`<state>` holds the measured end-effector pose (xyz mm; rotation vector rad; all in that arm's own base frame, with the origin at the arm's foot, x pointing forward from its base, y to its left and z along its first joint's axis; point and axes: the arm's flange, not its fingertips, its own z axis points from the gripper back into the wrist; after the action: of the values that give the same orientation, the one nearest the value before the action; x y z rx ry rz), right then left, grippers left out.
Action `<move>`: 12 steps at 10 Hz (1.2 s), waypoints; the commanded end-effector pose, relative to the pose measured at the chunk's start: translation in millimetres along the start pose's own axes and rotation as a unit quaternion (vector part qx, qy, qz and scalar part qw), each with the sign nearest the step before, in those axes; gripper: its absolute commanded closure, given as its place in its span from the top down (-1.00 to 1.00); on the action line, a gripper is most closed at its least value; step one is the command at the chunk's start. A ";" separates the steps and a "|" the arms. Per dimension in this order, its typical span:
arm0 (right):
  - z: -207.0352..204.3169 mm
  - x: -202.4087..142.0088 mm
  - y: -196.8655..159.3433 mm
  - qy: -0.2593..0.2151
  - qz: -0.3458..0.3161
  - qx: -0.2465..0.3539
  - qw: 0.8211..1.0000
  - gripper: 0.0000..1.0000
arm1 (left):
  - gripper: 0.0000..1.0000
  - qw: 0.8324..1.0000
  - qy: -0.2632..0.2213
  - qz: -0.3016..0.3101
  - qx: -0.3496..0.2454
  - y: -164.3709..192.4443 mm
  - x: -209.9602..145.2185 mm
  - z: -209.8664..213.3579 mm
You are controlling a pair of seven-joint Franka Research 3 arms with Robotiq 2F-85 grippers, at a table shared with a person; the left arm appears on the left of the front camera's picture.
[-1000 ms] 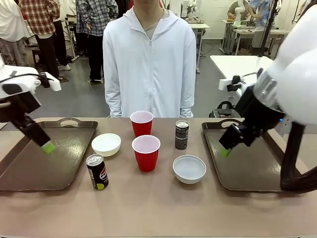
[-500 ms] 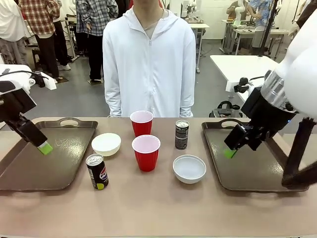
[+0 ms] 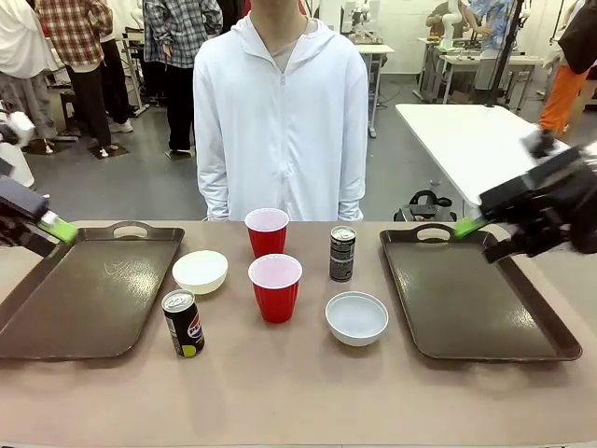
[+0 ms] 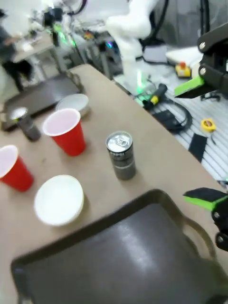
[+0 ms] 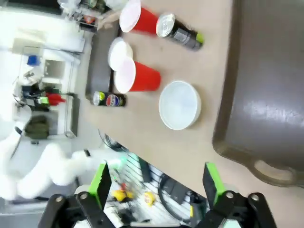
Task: Prepare tableware on both trays.
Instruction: Pick up a Picnic Bowl from the table and place it on a Handle tray.
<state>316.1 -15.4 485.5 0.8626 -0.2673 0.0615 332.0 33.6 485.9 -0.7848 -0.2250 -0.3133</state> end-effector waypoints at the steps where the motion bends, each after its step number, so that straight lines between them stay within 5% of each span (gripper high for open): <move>1: 28.6 -46.1 -51.0 -0.039 -0.044 0.057 0.997 1.00 | 1.00 0.997 -0.004 0.064 -0.037 37.8 -5.8 30.8; 3: 57.1 -64.9 -80.5 -0.039 -0.072 0.063 0.995 1.00 | 1.00 0.994 -0.012 0.104 -0.028 66.3 -17.2 48.8; 8: 54.2 -57.7 -96.0 0.004 -0.069 0.062 0.996 1.00 | 1.00 0.989 -0.019 0.148 -0.009 88.0 -23.7 53.3; 10: 51.2 -54.5 -94.8 0.009 -0.053 0.054 0.997 1.00 | 1.00 0.990 -0.026 0.139 0.010 81.1 -30.3 57.3; 11: 57.8 -49.1 -94.5 0.006 -0.077 0.060 0.995 1.00 | 1.00 0.995 -0.032 0.088 0.047 63.0 -32.1 56.6; 12: 57.8 -49.1 -94.5 0.006 -0.077 0.060 0.995 1.00 | 1.00 0.989 -0.011 0.149 0.000 87.3 -26.8 56.3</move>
<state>273.1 -115.3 438.8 0.9837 -0.1840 -0.0519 330.5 132.3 471.5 -0.7831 -0.1606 -0.0532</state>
